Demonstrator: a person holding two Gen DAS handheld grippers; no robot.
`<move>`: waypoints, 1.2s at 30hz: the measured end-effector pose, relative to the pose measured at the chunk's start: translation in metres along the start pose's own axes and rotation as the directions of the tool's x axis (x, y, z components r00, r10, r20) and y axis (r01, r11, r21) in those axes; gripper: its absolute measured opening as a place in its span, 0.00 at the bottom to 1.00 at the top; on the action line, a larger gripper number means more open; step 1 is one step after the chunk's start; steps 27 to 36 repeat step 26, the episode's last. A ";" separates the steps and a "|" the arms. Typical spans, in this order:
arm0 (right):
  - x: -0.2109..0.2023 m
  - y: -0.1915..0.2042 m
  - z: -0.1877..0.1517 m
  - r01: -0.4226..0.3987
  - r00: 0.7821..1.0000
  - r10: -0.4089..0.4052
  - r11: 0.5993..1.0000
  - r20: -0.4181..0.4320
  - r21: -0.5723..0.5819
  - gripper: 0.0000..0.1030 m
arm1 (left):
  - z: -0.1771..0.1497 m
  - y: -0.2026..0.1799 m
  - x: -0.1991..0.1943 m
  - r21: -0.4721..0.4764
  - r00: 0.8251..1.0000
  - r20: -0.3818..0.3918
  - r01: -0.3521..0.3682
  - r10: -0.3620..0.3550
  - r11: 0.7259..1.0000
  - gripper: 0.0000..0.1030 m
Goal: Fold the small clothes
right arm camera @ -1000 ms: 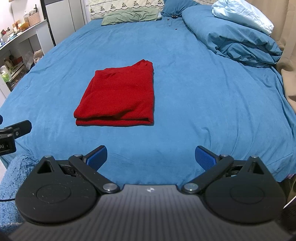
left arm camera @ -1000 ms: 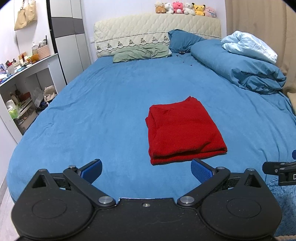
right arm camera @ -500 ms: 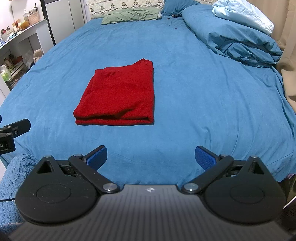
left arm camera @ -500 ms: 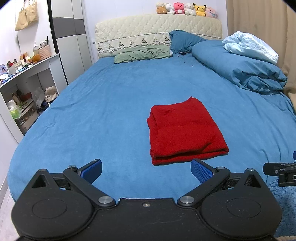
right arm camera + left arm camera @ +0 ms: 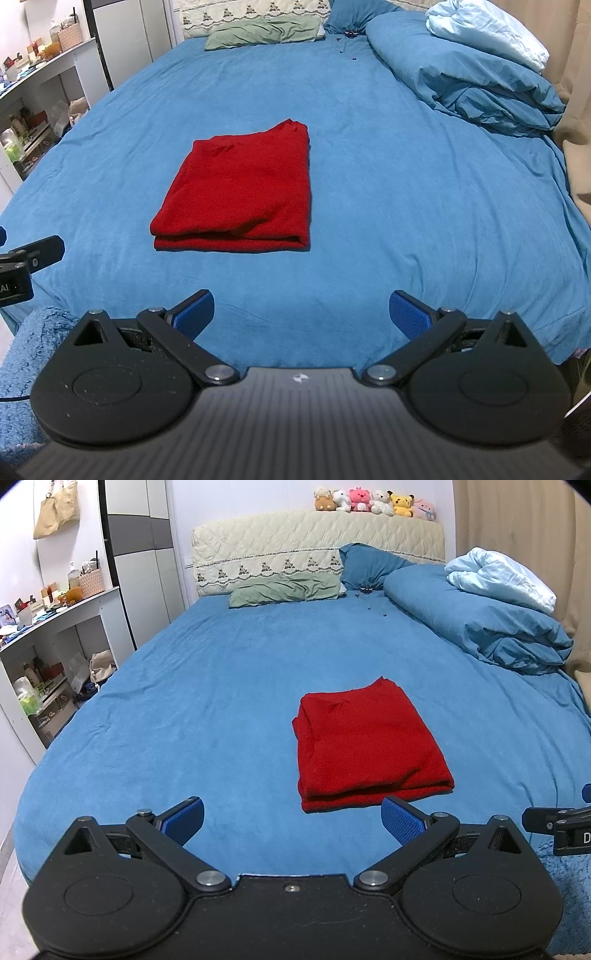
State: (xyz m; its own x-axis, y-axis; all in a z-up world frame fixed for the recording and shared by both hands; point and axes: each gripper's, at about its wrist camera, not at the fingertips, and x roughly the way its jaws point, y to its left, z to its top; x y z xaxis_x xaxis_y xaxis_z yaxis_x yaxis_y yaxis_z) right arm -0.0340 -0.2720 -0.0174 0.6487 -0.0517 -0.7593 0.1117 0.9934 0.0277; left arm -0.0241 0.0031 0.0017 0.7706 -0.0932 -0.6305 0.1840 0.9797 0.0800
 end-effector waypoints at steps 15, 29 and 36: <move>-0.003 0.004 0.001 -0.001 1.000 0.001 1.000 0.008 -0.007 1.00 | 0.000 0.005 -0.001 -0.010 1.000 0.008 0.002 -0.002 1.000 1.00; -0.003 0.005 0.005 -0.002 1.000 0.002 1.000 0.011 -0.007 1.00 | 0.001 0.010 -0.003 -0.033 1.000 0.029 0.010 -0.009 0.999 1.00; -0.003 0.005 0.005 -0.002 1.000 0.002 1.000 0.011 -0.007 1.00 | 0.001 0.010 -0.003 -0.033 1.000 0.029 0.010 -0.009 0.999 1.00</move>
